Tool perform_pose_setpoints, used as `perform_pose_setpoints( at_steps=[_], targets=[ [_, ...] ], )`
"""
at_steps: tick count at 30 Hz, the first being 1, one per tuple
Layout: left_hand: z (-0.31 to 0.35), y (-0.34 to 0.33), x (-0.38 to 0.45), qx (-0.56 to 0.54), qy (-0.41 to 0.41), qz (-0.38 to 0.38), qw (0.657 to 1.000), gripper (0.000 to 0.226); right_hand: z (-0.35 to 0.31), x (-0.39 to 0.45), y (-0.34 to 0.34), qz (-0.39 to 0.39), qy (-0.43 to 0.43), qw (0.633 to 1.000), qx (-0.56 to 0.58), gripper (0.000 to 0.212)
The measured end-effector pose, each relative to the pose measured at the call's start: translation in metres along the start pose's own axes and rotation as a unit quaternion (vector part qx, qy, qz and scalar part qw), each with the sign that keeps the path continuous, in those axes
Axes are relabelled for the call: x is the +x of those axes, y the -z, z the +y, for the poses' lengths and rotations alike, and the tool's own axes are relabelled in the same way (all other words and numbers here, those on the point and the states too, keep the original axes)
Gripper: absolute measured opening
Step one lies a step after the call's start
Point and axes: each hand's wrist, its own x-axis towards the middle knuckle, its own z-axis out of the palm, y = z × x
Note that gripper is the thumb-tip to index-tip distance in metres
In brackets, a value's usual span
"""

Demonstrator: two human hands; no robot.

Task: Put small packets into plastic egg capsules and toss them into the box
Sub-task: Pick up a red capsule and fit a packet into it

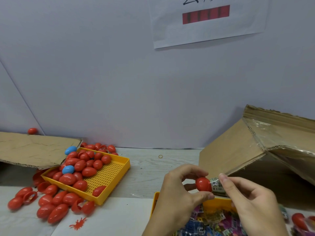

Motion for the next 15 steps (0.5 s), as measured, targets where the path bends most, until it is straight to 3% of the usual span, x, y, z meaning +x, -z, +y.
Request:
perform_pose_setpoints(
  at_steps=[10,15],
  targets=[
    [0.003,0.0003,-0.0005,0.008,-0.026,-0.011,1.0,0.034,0.005,-0.0044,-0.0048,0.007,0.018,0.999,-0.031,0.005],
    [0.0033,-0.0003,-0.0009,0.006,-0.029,-0.02,0.999,0.029,0.0051,-0.003,-0.0027,-0.002,0.031,0.999,-0.039,0.013]
  ],
)
